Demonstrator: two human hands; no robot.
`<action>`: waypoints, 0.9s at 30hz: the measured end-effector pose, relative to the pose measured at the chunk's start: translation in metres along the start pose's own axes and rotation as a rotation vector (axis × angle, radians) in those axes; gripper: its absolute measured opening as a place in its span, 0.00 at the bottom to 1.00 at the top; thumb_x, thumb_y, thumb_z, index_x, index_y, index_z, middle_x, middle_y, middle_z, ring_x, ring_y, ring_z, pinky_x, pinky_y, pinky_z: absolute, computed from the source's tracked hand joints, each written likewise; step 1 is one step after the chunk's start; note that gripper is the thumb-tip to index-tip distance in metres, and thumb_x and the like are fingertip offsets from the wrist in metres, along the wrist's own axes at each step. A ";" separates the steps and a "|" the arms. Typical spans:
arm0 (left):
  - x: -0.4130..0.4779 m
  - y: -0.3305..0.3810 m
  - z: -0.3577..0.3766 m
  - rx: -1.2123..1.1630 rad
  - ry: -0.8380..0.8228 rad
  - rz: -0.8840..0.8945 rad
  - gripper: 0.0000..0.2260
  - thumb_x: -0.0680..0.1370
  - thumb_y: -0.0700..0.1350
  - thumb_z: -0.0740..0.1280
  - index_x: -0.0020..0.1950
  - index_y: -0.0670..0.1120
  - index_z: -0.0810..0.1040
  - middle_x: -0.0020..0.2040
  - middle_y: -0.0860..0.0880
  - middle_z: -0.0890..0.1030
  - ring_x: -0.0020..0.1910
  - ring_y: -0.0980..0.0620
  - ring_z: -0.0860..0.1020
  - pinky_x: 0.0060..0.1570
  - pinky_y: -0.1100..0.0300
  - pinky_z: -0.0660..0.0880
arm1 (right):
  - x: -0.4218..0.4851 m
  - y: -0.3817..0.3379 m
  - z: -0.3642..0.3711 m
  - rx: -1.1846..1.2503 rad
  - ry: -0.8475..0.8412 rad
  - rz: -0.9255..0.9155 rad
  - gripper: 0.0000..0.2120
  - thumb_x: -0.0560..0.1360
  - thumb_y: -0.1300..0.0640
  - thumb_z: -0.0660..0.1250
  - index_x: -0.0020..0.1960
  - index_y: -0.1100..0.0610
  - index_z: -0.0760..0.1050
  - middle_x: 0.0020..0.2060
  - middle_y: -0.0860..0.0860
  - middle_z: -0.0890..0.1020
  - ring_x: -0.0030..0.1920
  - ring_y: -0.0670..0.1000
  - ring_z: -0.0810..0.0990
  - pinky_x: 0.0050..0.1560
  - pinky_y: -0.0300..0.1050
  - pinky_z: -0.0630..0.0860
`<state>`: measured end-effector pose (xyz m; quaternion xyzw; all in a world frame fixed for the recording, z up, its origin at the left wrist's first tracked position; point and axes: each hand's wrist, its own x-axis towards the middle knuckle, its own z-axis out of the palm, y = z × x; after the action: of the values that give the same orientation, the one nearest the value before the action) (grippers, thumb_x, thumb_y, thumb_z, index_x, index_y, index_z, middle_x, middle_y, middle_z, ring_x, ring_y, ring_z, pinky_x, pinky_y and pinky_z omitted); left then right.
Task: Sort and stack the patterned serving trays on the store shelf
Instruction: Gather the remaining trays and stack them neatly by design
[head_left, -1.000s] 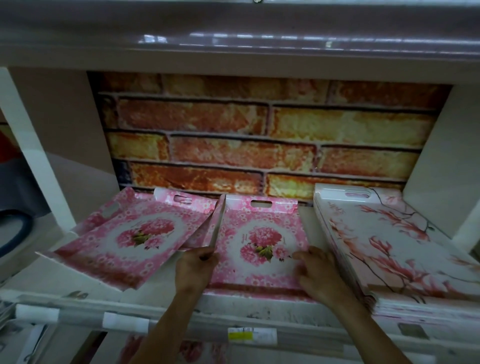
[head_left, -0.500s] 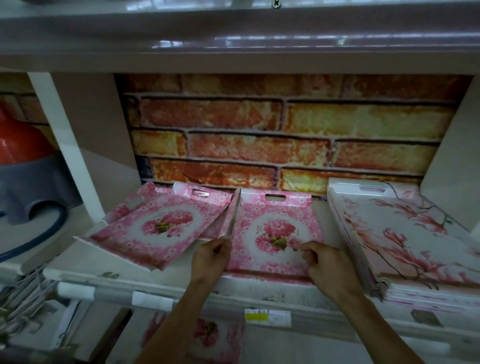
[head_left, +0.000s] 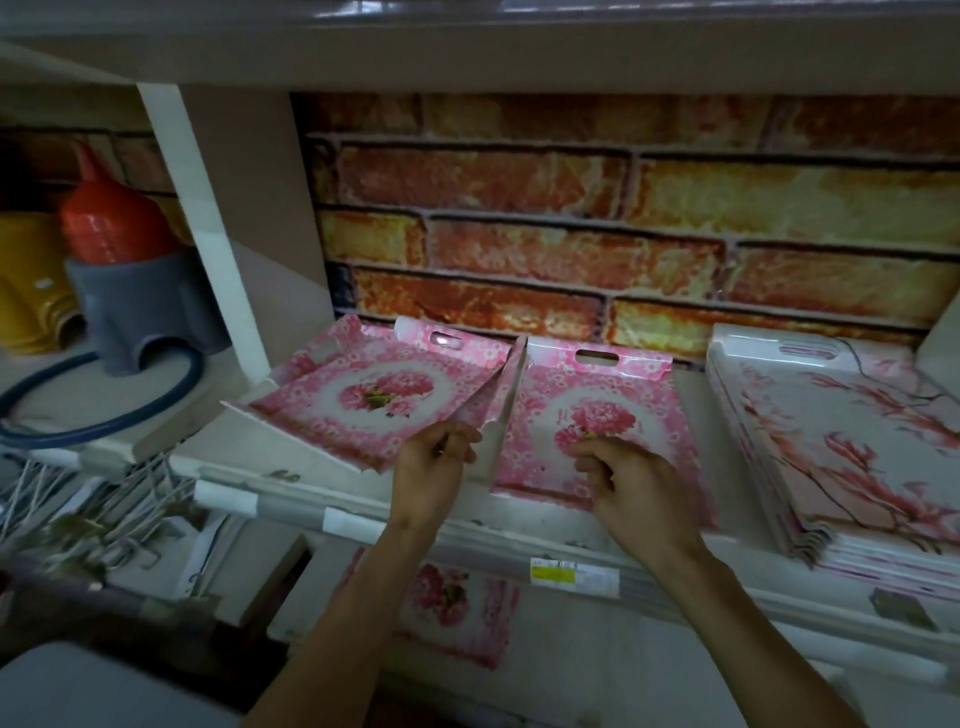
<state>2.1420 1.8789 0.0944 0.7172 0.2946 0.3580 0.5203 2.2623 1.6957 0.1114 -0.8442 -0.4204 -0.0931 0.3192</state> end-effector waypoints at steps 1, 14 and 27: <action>-0.004 -0.002 0.000 -0.015 -0.005 0.002 0.11 0.79 0.38 0.62 0.44 0.43 0.84 0.35 0.49 0.82 0.28 0.60 0.75 0.35 0.60 0.71 | -0.002 -0.006 0.005 0.026 -0.020 -0.033 0.14 0.77 0.60 0.64 0.57 0.47 0.80 0.50 0.45 0.85 0.50 0.47 0.83 0.52 0.45 0.80; -0.031 -0.029 0.003 0.048 -0.017 -0.063 0.14 0.80 0.50 0.63 0.39 0.49 0.83 0.30 0.54 0.80 0.30 0.57 0.77 0.36 0.60 0.72 | -0.017 -0.025 0.024 0.149 -0.125 -0.177 0.14 0.77 0.62 0.62 0.56 0.49 0.81 0.51 0.42 0.83 0.49 0.41 0.81 0.50 0.37 0.78; -0.122 -0.035 0.052 0.162 0.097 -0.075 0.14 0.80 0.46 0.64 0.38 0.43 0.81 0.25 0.54 0.77 0.27 0.62 0.74 0.32 0.66 0.70 | -0.081 0.034 0.009 0.152 -0.551 -0.310 0.13 0.77 0.56 0.62 0.57 0.48 0.81 0.52 0.42 0.84 0.52 0.42 0.80 0.49 0.30 0.72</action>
<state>2.1132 1.7646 0.0254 0.7274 0.3739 0.3476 0.4585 2.2365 1.6341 0.0544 -0.7375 -0.6202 0.1232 0.2374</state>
